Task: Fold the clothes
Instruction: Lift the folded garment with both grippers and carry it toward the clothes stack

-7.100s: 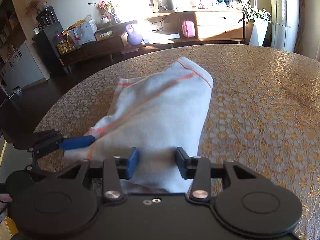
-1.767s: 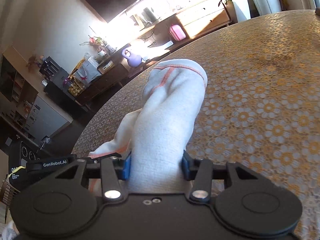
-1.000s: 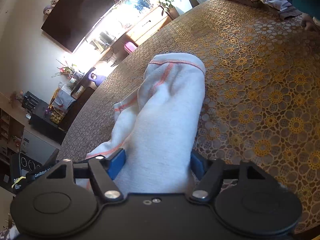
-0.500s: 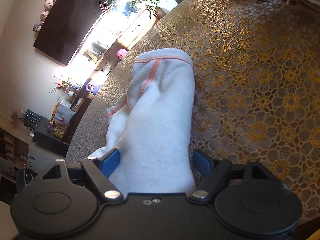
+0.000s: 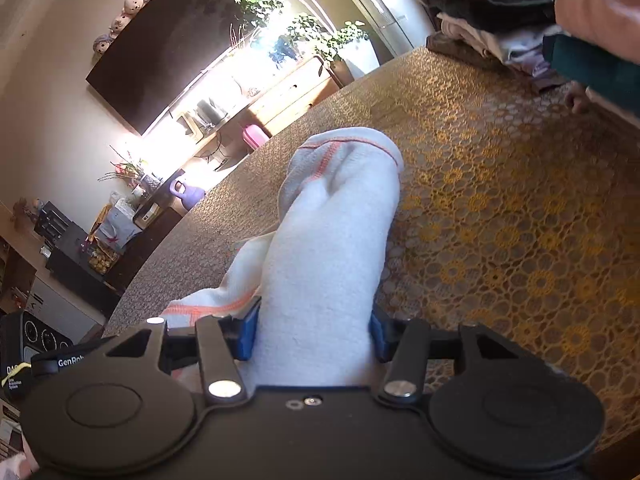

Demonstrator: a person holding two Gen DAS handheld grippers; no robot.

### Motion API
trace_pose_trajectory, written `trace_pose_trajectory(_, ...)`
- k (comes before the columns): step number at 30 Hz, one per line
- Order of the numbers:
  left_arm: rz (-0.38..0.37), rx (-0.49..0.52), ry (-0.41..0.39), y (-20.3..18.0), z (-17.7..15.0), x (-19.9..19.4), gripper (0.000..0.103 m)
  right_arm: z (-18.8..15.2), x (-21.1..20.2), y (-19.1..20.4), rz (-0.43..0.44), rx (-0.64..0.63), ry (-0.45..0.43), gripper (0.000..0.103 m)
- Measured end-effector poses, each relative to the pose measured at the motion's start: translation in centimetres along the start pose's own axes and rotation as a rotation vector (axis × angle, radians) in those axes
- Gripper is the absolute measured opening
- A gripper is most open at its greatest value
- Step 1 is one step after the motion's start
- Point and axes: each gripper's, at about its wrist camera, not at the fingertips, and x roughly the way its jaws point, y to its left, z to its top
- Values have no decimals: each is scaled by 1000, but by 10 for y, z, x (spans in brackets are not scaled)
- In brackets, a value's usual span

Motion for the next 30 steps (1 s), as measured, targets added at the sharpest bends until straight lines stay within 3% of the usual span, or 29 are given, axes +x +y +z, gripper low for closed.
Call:
trace_pose_trajectory(9, -20, 85, 28, -68, 4, 69, 40, 45, -38, -48, -96, -40, -37, 103)
trace_pose_trajectory(16, -16, 164, 90, -99, -19, 116, 37, 51, -51, -85, -150, -56, -9, 103)
trace_pose_trajectory(20, -20, 173, 87, -100, -23, 118, 36, 54, -57, -101, -177, -74, 0, 103)
trace_pose_trajectory(25, -37, 116, 21, -98, -20, 99, 34, 54, -64, -74, -163, -150, -21, 103)
trace_pose_trajectory(30, -85, 130, -52, -128, -10, 81, 34, 73, -91, -55, -128, -200, -58, 103)
